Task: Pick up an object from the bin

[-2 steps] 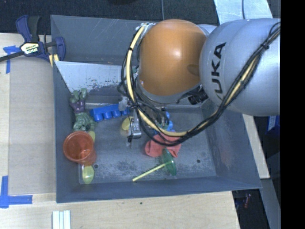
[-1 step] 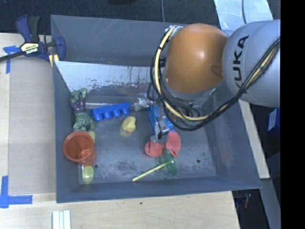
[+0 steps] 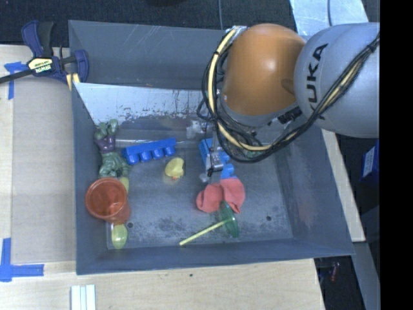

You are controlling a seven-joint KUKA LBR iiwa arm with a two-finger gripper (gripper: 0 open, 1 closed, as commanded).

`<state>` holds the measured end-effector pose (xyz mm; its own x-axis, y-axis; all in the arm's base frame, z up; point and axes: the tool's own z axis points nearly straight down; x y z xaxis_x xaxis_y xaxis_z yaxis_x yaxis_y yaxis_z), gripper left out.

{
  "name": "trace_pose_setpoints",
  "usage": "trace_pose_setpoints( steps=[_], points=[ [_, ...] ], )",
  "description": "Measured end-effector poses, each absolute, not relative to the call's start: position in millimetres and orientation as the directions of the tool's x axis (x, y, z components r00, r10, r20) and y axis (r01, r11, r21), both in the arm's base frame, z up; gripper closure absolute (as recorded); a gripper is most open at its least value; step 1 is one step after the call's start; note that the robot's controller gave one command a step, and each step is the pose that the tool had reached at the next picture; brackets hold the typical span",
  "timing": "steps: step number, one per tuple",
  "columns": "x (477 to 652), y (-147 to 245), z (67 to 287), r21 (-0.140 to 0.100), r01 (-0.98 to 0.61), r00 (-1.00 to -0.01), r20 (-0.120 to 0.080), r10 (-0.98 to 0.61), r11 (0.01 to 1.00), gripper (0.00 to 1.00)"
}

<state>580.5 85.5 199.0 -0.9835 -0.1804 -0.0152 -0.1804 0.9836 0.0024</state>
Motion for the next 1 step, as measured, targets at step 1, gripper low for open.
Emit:
trace_pose_setpoints(
  steps=[1],
  points=[
    [548.5,62.5,176.6,0.0,-0.239,-0.971,-0.008,-0.239,0.971,0.0]
  ],
)
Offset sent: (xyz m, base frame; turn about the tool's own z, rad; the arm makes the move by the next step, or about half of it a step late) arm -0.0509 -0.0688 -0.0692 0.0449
